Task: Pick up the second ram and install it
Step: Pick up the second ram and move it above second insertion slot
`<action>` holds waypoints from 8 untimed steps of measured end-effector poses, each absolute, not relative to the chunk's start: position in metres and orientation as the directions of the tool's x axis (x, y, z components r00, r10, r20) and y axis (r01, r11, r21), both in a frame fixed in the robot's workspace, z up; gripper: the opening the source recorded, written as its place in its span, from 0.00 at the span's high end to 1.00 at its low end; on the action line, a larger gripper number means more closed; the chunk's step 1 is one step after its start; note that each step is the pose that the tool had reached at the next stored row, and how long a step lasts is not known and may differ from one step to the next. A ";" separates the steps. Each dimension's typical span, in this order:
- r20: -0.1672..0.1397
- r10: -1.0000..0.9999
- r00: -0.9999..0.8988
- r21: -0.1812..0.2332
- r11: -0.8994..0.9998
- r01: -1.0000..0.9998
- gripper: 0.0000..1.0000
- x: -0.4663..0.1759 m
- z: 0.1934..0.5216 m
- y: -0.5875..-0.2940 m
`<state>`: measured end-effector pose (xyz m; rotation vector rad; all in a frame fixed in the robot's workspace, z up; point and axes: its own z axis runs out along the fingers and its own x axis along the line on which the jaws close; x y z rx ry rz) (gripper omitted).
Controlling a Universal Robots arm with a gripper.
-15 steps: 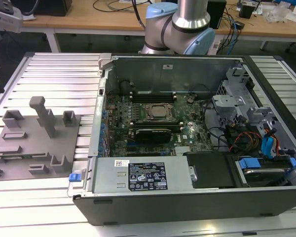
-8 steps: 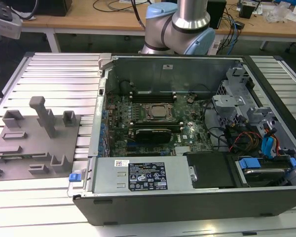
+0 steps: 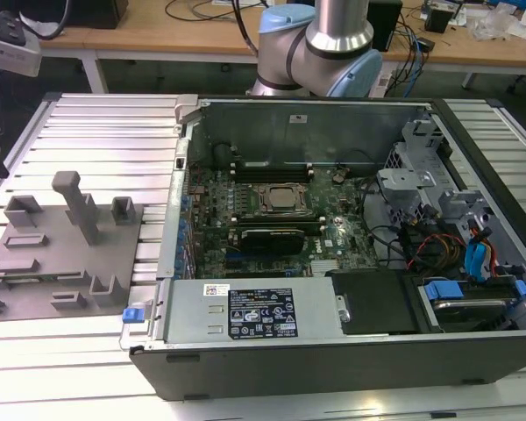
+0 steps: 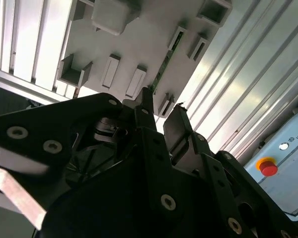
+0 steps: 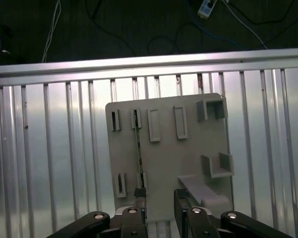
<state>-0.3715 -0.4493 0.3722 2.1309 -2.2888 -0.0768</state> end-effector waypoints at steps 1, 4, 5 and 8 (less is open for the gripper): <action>-0.024 -0.997 -0.072 0.045 0.071 -0.996 0.64 -0.372 0.372 -0.449; -0.024 -0.997 -0.072 0.045 0.071 -0.996 0.64 -0.372 0.370 -0.449; -0.024 -0.997 -0.072 0.045 0.071 -0.996 0.64 -0.372 0.369 -0.449; -0.024 -0.997 -0.072 0.045 0.071 -0.996 0.64 -0.372 0.366 -0.449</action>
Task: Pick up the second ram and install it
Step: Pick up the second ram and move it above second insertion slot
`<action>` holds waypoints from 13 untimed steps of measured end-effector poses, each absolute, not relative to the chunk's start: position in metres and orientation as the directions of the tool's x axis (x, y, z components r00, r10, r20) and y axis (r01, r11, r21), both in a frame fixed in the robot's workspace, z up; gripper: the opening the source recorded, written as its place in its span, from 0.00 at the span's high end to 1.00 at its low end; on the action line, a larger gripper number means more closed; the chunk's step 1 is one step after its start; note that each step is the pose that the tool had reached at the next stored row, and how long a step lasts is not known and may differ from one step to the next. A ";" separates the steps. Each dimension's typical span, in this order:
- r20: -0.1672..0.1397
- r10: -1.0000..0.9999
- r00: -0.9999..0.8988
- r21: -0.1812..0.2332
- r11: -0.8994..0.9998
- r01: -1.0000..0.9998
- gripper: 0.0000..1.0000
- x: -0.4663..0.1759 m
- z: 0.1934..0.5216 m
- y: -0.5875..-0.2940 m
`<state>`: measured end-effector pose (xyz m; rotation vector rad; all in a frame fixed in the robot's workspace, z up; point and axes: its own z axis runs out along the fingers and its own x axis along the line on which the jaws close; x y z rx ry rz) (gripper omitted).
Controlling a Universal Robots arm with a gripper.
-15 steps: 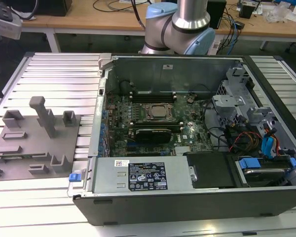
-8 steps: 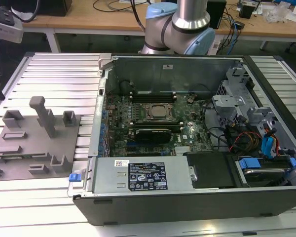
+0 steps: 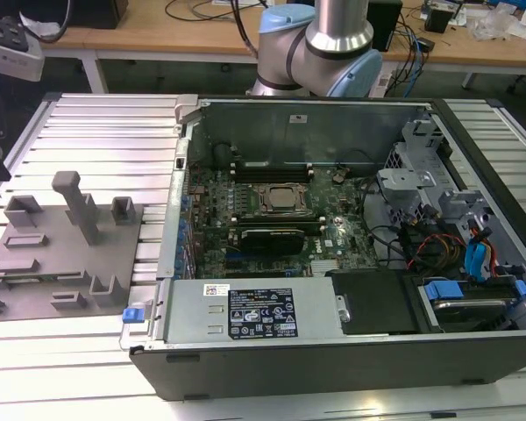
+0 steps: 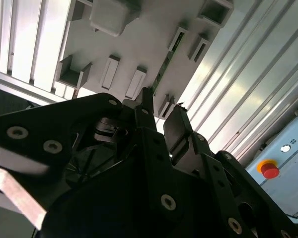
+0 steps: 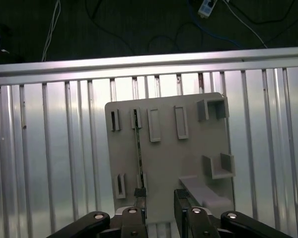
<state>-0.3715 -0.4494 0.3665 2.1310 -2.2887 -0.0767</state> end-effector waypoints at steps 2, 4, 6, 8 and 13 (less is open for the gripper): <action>-0.024 -0.997 -0.072 0.045 0.071 -0.996 0.64 -0.372 0.364 -0.449; -0.024 -0.997 -0.072 0.045 0.071 -0.996 0.64 -0.372 0.362 -0.449; -0.024 -0.997 -0.072 0.045 0.071 -0.996 0.64 -0.372 0.360 -0.449; -0.024 -0.997 -0.072 0.045 0.071 -0.996 0.64 -0.372 0.358 -0.449; -0.024 -0.997 -0.072 0.045 0.071 -0.996 0.64 -0.372 0.354 -0.449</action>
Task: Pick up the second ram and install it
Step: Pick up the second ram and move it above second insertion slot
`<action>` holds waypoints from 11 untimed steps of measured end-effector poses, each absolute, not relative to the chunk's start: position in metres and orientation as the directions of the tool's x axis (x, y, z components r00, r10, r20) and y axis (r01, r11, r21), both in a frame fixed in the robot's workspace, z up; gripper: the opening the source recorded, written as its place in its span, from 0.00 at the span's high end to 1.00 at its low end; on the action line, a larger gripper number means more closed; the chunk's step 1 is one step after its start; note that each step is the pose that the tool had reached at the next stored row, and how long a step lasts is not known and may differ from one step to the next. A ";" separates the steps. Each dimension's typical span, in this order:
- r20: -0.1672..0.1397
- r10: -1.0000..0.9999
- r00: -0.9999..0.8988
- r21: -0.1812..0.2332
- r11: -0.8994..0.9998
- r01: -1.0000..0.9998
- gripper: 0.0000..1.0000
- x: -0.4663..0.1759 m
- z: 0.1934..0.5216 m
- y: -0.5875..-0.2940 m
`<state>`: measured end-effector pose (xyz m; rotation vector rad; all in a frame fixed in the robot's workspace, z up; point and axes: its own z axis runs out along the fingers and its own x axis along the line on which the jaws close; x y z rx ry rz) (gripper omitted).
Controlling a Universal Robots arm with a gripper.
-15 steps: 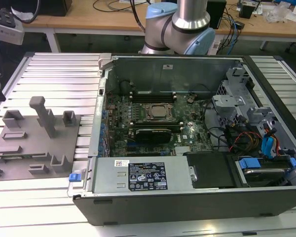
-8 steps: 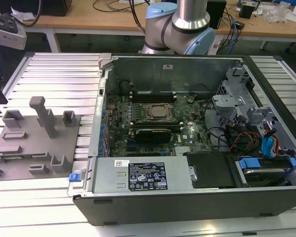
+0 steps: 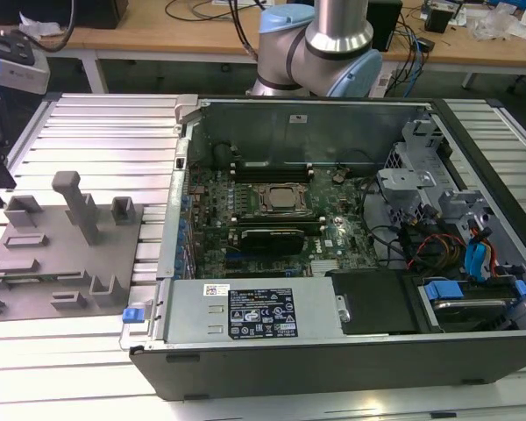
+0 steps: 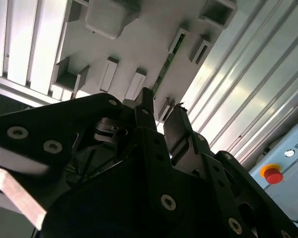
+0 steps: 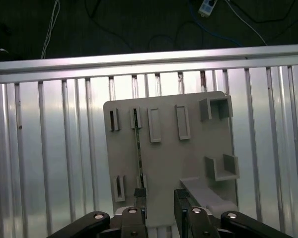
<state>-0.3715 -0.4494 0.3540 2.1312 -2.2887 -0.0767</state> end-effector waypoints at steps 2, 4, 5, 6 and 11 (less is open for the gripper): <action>-0.024 -0.997 -0.072 0.045 0.070 -0.996 0.64 -0.372 0.352 -0.449; -0.024 -0.997 -0.072 0.045 0.070 -0.996 0.64 -0.372 0.351 -0.449; -0.024 -0.997 -0.072 0.045 0.070 -0.997 0.64 -0.372 0.350 -0.449; -0.024 -0.997 -0.071 0.045 0.070 -0.997 0.64 -0.372 0.349 -0.449; -0.024 -0.997 -0.071 0.045 0.070 -0.997 0.64 -0.372 0.345 -0.449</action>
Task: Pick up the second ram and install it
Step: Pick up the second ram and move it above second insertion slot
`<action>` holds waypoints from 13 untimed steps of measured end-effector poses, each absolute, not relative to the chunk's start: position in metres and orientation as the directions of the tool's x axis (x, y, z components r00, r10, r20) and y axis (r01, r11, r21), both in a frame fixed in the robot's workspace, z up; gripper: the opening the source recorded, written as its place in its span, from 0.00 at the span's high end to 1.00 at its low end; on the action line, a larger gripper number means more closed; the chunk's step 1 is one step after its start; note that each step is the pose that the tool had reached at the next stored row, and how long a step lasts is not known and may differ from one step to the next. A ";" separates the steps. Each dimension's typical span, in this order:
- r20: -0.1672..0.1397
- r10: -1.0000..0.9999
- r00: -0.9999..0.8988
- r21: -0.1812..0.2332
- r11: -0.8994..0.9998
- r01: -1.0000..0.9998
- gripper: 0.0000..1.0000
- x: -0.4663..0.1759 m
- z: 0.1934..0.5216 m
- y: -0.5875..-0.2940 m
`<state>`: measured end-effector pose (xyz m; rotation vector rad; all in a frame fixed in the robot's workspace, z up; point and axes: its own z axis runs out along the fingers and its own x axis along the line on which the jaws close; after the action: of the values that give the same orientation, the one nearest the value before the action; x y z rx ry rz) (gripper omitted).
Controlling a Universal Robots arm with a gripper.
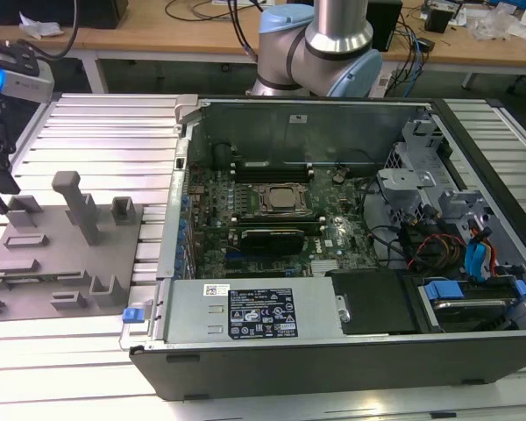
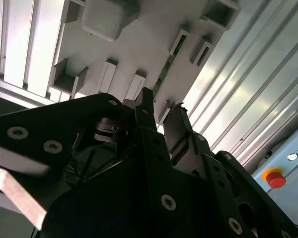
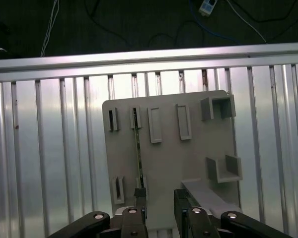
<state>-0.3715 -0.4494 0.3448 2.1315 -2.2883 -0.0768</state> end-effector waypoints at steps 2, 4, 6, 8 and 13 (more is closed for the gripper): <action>-0.024 -0.997 -0.071 0.045 0.070 -0.997 0.64 -0.372 0.344 -0.449; -0.024 -0.997 -0.071 0.045 0.070 -0.997 0.64 -0.372 0.343 -0.449; -0.024 -0.997 -0.071 0.045 0.070 -0.997 0.64 -0.372 0.342 -0.449; -0.024 -0.997 -0.071 0.045 0.070 -0.997 0.64 -0.372 0.339 -0.449; -0.024 -0.997 -0.071 0.045 0.070 -0.997 0.64 -0.372 0.335 -0.449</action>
<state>-0.3715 -0.4494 0.3353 2.1316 -2.2882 -0.0767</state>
